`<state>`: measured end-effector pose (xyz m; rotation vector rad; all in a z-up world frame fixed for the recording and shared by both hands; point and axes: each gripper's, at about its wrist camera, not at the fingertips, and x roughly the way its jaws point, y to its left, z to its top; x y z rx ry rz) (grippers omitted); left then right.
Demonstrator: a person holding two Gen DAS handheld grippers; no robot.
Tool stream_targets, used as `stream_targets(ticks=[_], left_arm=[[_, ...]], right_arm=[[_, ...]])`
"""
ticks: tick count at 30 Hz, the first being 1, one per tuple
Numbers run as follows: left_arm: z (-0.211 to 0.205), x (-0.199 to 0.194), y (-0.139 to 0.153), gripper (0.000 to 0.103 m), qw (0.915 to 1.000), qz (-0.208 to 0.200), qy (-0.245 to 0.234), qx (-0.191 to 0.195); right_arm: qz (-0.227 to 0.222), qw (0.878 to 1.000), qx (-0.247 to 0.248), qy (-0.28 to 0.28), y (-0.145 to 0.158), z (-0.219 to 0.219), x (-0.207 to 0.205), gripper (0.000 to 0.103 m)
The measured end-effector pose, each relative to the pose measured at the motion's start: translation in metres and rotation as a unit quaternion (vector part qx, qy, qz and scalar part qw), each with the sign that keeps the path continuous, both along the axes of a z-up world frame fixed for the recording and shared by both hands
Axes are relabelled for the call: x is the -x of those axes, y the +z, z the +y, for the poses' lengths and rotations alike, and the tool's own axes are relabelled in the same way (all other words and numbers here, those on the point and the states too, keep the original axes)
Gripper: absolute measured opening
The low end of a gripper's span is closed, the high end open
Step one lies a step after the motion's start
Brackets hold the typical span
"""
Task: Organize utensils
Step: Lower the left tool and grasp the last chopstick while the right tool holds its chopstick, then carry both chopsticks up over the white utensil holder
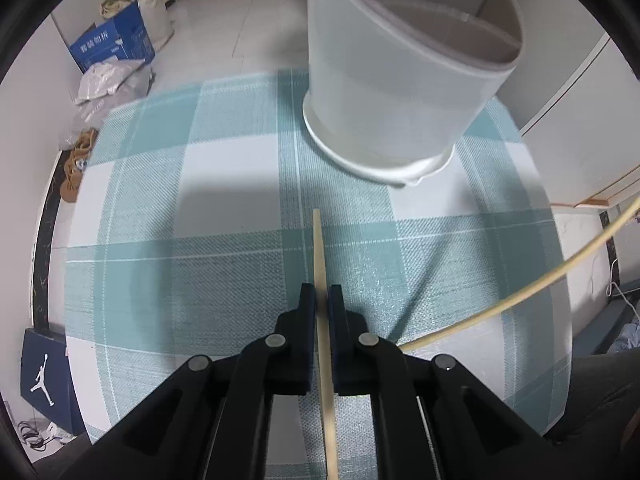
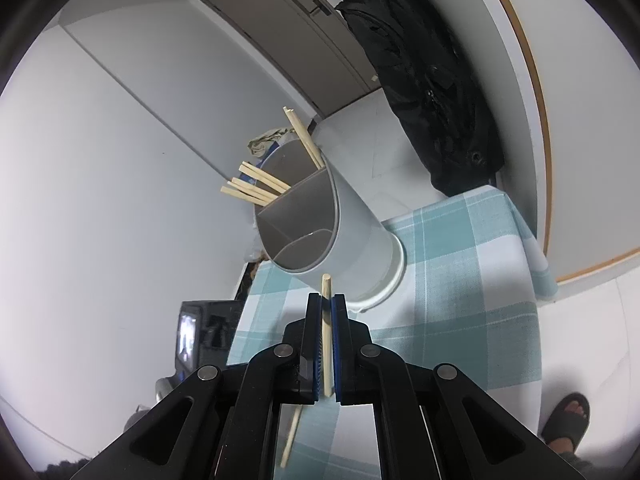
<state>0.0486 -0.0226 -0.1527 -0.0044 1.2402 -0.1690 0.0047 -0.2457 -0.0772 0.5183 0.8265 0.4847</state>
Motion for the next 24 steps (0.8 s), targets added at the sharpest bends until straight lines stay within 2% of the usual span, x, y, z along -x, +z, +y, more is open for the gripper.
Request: stream_targets(ticks=[6, 8, 12, 16, 24], left_arm=[[0.004, 0.02, 0.033, 0.002, 0.9963, -0.086, 0.001, 0.009], [0.006, 0.031, 0.049, 0.002, 0.992, -0.126, 0.001, 0.012], [0.006, 0.043, 0.065, 0.002, 0.9838, -0.178, -0.001, 0.023], [0.015, 0.037, 0.072, 0.002, 0.9791, -0.2, -0.005, 0.036], [0.019, 0.043, 0.082, 0.002, 0.9759, -0.214, -0.02, 0.038]], right_arm=[[-0.008, 1.0, 0.006, 0.007, 0.002, 0.004, 0.003, 0.004], [-0.013, 1.0, 0.006, 0.011, 0.003, 0.006, 0.005, 0.004], [-0.02, 1.0, 0.012, 0.021, 0.003, 0.012, 0.008, 0.004], [-0.025, 0.999, 0.02, 0.029, 0.004, 0.018, 0.012, 0.004], [-0.055, 0.997, 0.045, 0.043, 0.015, 0.037, 0.025, 0.004]])
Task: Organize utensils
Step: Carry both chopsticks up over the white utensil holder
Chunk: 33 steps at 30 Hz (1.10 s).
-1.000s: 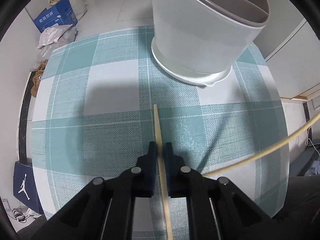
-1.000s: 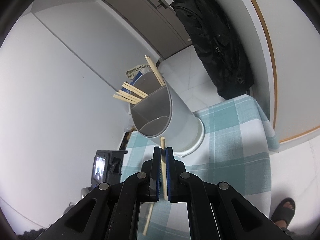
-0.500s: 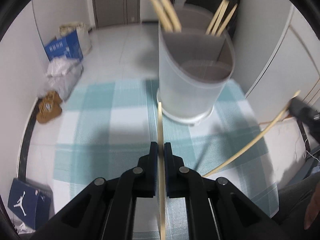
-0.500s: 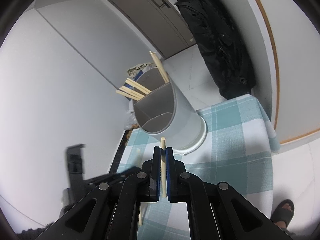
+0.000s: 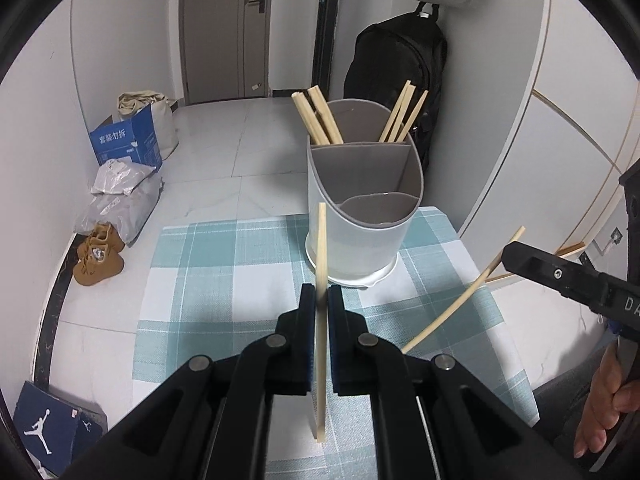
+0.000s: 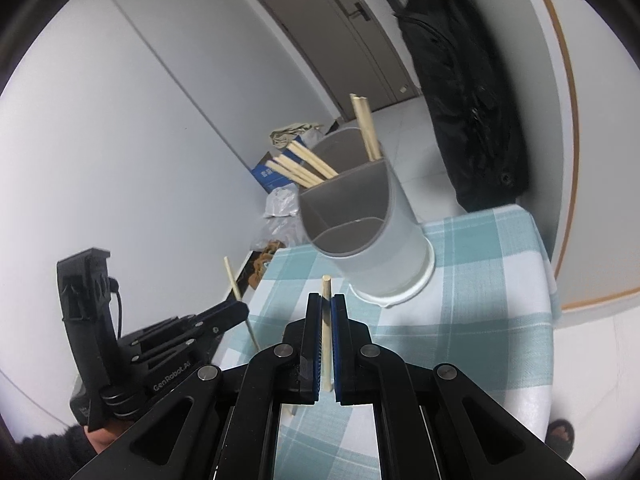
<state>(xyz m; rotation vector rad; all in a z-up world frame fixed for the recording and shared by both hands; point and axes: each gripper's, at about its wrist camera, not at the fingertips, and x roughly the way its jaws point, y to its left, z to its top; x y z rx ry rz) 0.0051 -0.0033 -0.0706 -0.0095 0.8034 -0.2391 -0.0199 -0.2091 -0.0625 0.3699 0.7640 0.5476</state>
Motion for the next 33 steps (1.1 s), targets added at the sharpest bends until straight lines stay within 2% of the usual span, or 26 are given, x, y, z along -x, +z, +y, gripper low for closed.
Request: stream_targets(ticks=[7, 14, 20, 26, 33], left_arm=[[0.001, 0.008, 0.011, 0.002, 0.9998, -0.015, -0.016, 0.005], [0.006, 0.003, 0.024, 0.002, 0.9992, -0.025, -0.02, 0.024], [0.006, -0.003, 0.041, 0.002, 0.9982, -0.04, -0.028, 0.035], [0.006, -0.016, 0.063, 0.002, 0.9975, -0.047, -0.033, 0.043], [0.008, -0.041, 0.103, 0.002, 0.9945, -0.072, -0.029, 0.07]], right_arm=[[-0.017, 1.0, 0.019, 0.008, 0.01, 0.013, 0.006, 0.004], [-0.017, 1.0, 0.014, -0.004, 0.015, 0.008, 0.009, 0.004], [-0.029, 0.999, 0.01, -0.012, 0.032, 0.003, 0.004, 0.004], [-0.033, 0.999, 0.018, -0.016, 0.054, 0.0, -0.011, 0.004], [-0.043, 0.998, 0.032, -0.02, 0.096, -0.004, -0.041, 0.004]])
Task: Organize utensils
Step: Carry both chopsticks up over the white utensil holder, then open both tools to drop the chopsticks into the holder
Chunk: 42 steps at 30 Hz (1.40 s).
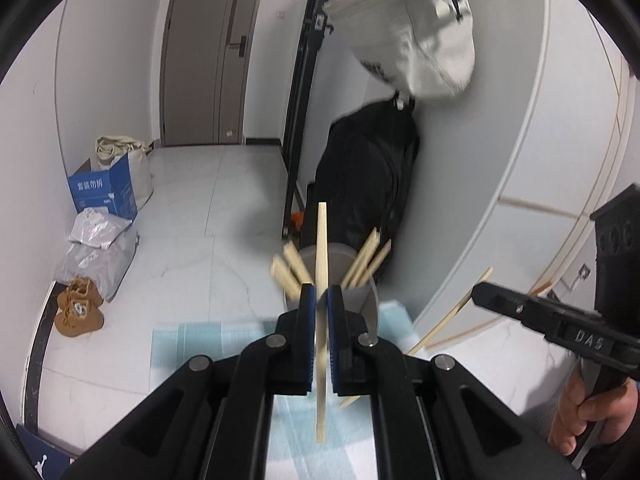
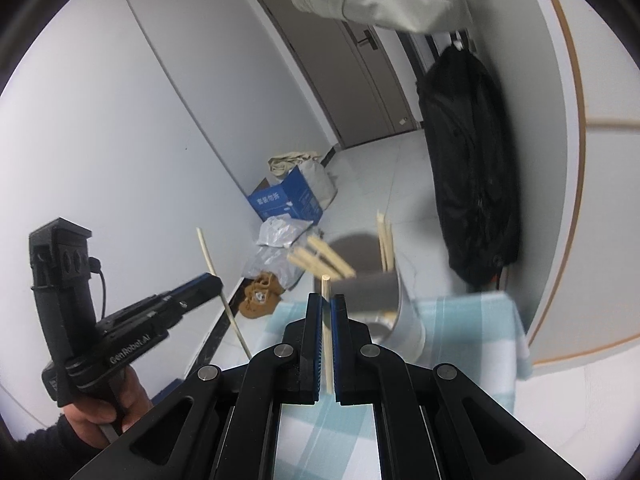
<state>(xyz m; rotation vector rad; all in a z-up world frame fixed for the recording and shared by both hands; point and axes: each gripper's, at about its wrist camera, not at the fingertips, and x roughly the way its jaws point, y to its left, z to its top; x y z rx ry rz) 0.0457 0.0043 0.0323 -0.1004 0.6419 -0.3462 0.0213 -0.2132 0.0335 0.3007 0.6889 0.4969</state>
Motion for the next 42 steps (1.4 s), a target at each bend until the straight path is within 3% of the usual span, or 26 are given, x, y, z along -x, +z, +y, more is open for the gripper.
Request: stream_targets(ticks=[11, 18, 23, 32, 37, 42], left_arm=[[-0.007, -0.05, 0.041, 0.002, 0.9974, -0.063, 0.021, 0.026], [-0.011, -0.084, 0.025, 0.002, 0.9959, -0.076, 0.03, 0.039], [-0.011, -0.095, 0.0, 0.002, 0.9962, -0.069, 0.028, 0.044], [-0.008, -0.106, -0.015, 0.002, 0.9959, -0.063, 0.014, 0.064], [-0.016, -0.104, -0.02, 0.002, 0.996, -0.067, -0.007, 0.059], [-0.021, -0.104, -0.032, 0.002, 0.9966, -0.046, -0.043, 0.054]], right_arm=[[-0.021, 1.0, 0.023, -0.003, 0.057, 0.003, -0.063, 0.004], [-0.03, 0.999, 0.036, -0.007, 0.072, 0.005, -0.1, 0.004], [-0.027, 0.998, 0.052, -0.006, 0.068, 0.01, -0.122, 0.004], [-0.012, 0.998, 0.062, 0.005, 0.052, 0.013, -0.141, 0.004], [-0.006, 0.997, 0.078, 0.014, 0.046, 0.019, -0.144, 0.004], [0.009, 0.995, 0.092, 0.029, 0.036, 0.028, -0.145, 0.004]])
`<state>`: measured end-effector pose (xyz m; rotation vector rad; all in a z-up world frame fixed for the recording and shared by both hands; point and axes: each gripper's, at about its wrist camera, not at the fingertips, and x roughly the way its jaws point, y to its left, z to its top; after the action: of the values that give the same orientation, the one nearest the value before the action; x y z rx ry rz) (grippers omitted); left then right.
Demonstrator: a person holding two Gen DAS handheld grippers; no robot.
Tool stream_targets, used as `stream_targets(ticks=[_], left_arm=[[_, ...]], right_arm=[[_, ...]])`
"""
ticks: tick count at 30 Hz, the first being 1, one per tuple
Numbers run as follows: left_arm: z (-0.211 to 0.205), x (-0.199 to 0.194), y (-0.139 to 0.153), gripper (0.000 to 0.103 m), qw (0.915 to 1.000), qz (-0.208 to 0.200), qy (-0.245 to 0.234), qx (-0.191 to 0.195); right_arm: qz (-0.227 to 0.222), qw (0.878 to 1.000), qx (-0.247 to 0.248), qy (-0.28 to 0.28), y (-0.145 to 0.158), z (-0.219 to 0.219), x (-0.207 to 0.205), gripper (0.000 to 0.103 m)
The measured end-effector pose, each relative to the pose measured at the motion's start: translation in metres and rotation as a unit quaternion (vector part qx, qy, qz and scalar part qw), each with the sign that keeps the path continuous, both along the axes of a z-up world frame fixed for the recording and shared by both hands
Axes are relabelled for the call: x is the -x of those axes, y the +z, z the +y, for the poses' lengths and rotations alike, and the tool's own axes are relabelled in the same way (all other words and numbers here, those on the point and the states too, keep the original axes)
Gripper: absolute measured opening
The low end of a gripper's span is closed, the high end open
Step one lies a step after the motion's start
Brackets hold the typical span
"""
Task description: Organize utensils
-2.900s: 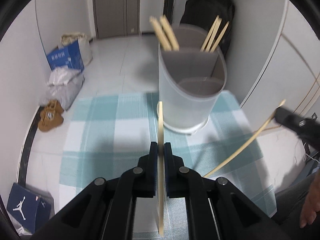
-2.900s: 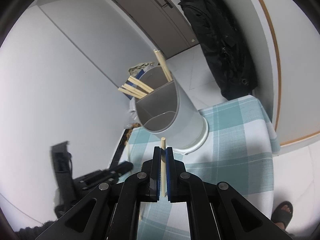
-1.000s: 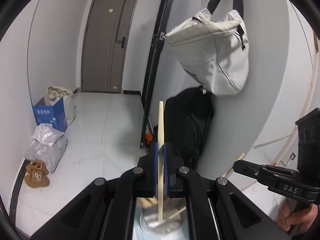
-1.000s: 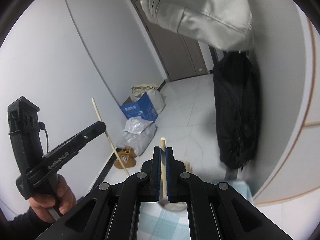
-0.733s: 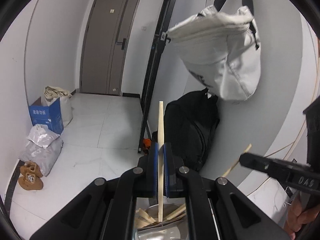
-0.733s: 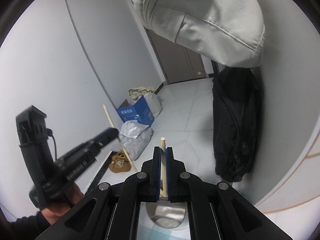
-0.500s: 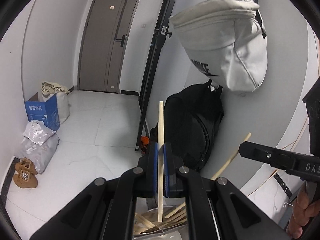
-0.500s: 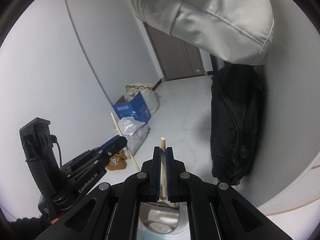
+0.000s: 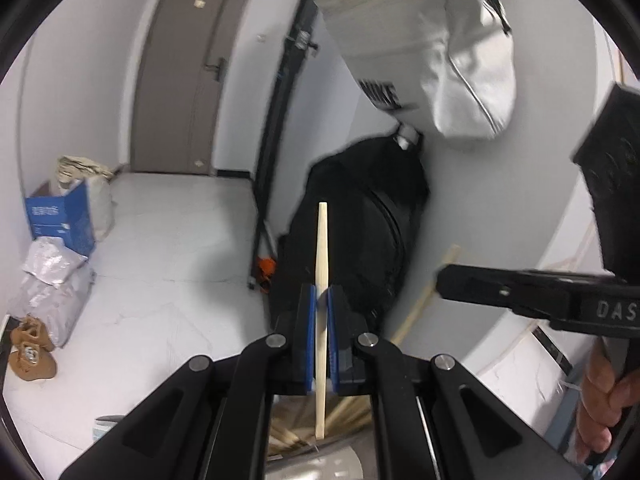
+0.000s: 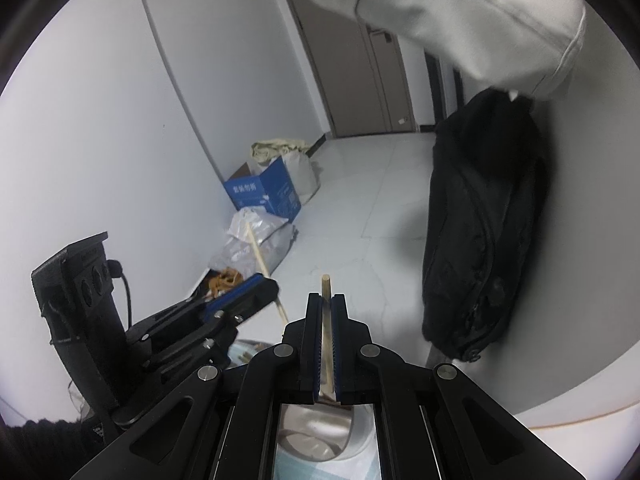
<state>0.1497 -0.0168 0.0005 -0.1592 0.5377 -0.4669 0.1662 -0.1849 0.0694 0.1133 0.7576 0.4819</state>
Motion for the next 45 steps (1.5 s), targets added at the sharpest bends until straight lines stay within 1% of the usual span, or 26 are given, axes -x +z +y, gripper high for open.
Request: stream_targets(ticks=[4, 7, 11, 14, 15, 17, 19, 21, 22, 23, 24, 25, 26, 27, 28, 29, 31, 32, 34, 36, 38, 39, 40, 42, 44, 45], left_arm=[[0.0, 0.002, -0.007, 0.002, 0.9997, 0.011, -0.017, -0.014], [0.005, 0.001, -0.008, 0.002, 0.999, 0.028, -0.035, -0.003], [0.003, 0.0, -0.011, 0.002, 0.994, 0.053, -0.095, 0.003], [0.002, 0.002, -0.013, 0.002, 0.9919, 0.061, -0.111, -0.006], [0.004, 0.0, -0.015, 0.002, 0.9906, 0.073, -0.115, 0.0], [0.013, -0.003, -0.018, 0.003, 0.99, 0.094, -0.102, 0.021], [0.022, -0.003, -0.02, 0.003, 0.9898, 0.11, -0.084, 0.032], [0.027, -0.004, -0.021, 0.004, 0.9889, 0.126, -0.071, 0.033], [0.03, 0.0, -0.02, 0.005, 0.9891, 0.127, -0.068, 0.03], [0.03, 0.004, -0.019, 0.005, 0.9904, 0.12, -0.063, 0.023], [0.029, 0.006, -0.018, 0.008, 0.9911, 0.117, -0.061, 0.017], [0.028, 0.011, -0.016, 0.02, 0.9912, 0.116, -0.062, 0.01], [0.028, 0.014, -0.014, 0.029, 0.9915, 0.116, -0.059, 0.002], [0.029, 0.018, -0.012, 0.047, 0.9924, 0.112, -0.052, -0.001], [0.032, 0.024, -0.007, 0.056, 0.9942, 0.099, -0.04, 0.0], [0.034, 0.03, -0.002, 0.057, 0.9956, 0.088, -0.031, 0.003], [0.038, 0.035, 0.005, 0.057, 0.9968, 0.078, -0.014, 0.002], [0.04, 0.039, 0.01, 0.057, 0.9972, 0.075, -0.003, -0.001], [0.039, 0.044, 0.017, 0.058, 0.9979, 0.062, 0.014, -0.009], [0.041, 0.051, 0.024, 0.058, 0.9981, 0.05, 0.03, -0.021], [0.037, 0.059, 0.032, 0.058, 0.9985, 0.039, 0.028, -0.025], [0.035, 0.06, 0.034, 0.058, 0.9984, 0.036, 0.031, -0.029], [0.038, 0.067, 0.034, 0.058, 0.9982, 0.032, 0.037, -0.033], [0.035, 0.075, 0.042, 0.058, 0.9977, 0.018, 0.053, -0.039], [0.036, 0.084, 0.048, 0.059, 0.9962, 0.011, 0.074, -0.045], [0.037, 0.087, 0.048, 0.065, 0.9954, 0.009, 0.083, -0.047]], right_arm=[[0.02, 1.0, 0.003, 0.007, -0.017, 0.006, -0.004, 0.004], [0.037, 0.999, -0.001, 0.008, -0.031, 0.008, -0.008, 0.004], [0.049, 0.999, -0.003, 0.009, -0.042, 0.01, -0.01, 0.004], [0.051, 0.999, -0.009, 0.012, -0.049, 0.011, -0.011, 0.005], [0.053, 0.998, -0.014, 0.013, -0.052, 0.012, -0.012, 0.005], [0.055, 0.998, -0.022, 0.012, -0.056, 0.012, -0.012, 0.007], [0.059, 0.998, -0.039, 0.005, -0.062, 0.008, -0.011, 0.008], [0.064, 0.997, -0.048, 0.0, -0.066, 0.005, -0.008, 0.008], [0.065, 0.997, -0.049, 0.0, -0.069, 0.004, -0.003, 0.009], [0.066, 0.997, -0.047, 0.001, -0.072, 0.004, 0.001, 0.01], [0.066, 0.997, -0.044, 0.002, -0.074, 0.005, 0.005, 0.014], [0.066, 0.997, -0.04, 0.002, -0.077, 0.005, 0.01, 0.017], [0.066, 0.997, -0.039, 0.001, -0.078, 0.005, 0.015, 0.018], [0.064, 0.997, -0.04, -0.002, -0.078, 0.004, 0.02, 0.019], [0.061, 0.997, -0.04, -0.007, -0.077, 0.002, 0.025, 0.021], [0.057, 0.997, -0.041, -0.014, -0.076, -0.001, 0.03, 0.023], [0.043, 0.997, -0.051, -0.03, -0.072, -0.008, 0.041, 0.034], [0.033, 0.997, -0.058, -0.041, -0.068, -0.013, 0.047, 0.037], [0.012, 0.996, -0.073, -0.056, -0.06, -0.019, 0.059, 0.046], [-0.012, 0.994, -0.083, -0.063, -0.051, -0.023, 0.07, 0.049], [-0.036, 0.993, -0.088, -0.063, -0.04, -0.023, 0.082, 0.059], [-0.049, 0.993, -0.089, -0.063, -0.035, -0.022, 0.088, 0.065], [-0.063, 0.992, -0.088, -0.062, -0.03, -0.021, 0.095, 0.068], [-0.084, 0.991, -0.087, -0.058, -0.021, -0.018, 0.107, 0.068], [-0.099, 0.989, -0.09, -0.055, -0.015, -0.016, 0.117, 0.072], [-0.105, 0.989, -0.091, -0.055, -0.013, -0.016, 0.121, 0.076]])
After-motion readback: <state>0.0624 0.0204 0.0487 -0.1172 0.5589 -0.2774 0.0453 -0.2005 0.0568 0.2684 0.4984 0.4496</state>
